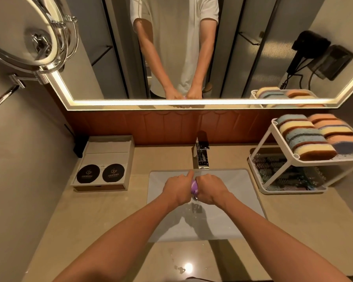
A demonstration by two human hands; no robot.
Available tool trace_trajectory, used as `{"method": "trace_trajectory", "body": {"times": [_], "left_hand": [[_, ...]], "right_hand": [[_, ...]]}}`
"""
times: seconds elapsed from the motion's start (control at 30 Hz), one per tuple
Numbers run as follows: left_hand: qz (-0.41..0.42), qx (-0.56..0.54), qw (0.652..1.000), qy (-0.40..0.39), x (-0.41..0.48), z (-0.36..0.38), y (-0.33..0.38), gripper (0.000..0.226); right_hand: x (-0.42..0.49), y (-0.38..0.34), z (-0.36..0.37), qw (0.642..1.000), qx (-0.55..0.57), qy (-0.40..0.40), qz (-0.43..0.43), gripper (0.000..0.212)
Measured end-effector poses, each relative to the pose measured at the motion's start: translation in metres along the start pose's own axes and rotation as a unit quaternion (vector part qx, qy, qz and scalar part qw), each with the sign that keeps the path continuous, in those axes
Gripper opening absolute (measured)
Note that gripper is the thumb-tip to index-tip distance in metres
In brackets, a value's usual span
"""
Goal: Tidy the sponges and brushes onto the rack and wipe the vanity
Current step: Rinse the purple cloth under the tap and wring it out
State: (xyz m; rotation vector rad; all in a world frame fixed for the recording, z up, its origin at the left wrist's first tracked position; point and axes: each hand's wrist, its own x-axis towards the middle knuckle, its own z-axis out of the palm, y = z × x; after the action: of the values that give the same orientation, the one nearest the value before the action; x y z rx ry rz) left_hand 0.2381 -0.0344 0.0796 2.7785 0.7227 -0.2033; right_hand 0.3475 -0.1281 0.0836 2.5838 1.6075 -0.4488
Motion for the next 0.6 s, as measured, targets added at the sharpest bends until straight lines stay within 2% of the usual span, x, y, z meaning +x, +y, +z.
{"method": "trace_trajectory", "body": {"times": [0.13,0.23,0.3,0.37,0.43,0.47,0.53,0.57,0.6], "left_hand": [[-0.104,-0.196,0.975,-0.025,0.005,-0.002,0.003,0.055],[-0.097,-0.319,0.942,-0.024,0.007,-0.003,-0.003,0.053],[-0.089,-0.371,0.925,-0.010,0.005,-0.002,-0.008,0.052],[-0.104,-0.348,0.932,0.000,0.001,0.001,-0.012,0.062],[-0.106,-0.313,0.943,0.025,0.000,0.008,-0.014,0.068],[-0.097,-0.327,0.939,0.036,0.000,0.012,-0.013,0.066],[-0.085,-0.352,0.931,0.039,0.001,0.018,-0.013,0.059],[-0.082,-0.344,0.934,0.041,0.000,0.016,-0.011,0.058],[-0.079,-0.326,0.941,0.047,-0.001,0.015,-0.010,0.058]], "right_hand": [[0.000,0.011,0.002,0.993,0.000,0.116,-0.019,0.031],[-0.003,0.022,0.002,0.985,0.041,0.158,-0.062,0.058],[-0.010,0.026,-0.002,0.976,0.137,0.156,-0.059,0.081],[-0.013,0.028,0.000,0.951,0.273,0.145,-0.003,0.100],[-0.015,0.024,0.003,0.900,0.410,0.127,0.079,0.105],[-0.015,0.022,0.004,0.856,0.498,0.096,0.104,0.096],[-0.016,0.018,0.001,0.731,0.673,0.003,0.110,0.055],[-0.016,0.017,0.001,0.670,0.733,-0.023,0.110,0.040],[-0.016,0.017,0.001,0.625,0.772,-0.033,0.108,0.035]]}}
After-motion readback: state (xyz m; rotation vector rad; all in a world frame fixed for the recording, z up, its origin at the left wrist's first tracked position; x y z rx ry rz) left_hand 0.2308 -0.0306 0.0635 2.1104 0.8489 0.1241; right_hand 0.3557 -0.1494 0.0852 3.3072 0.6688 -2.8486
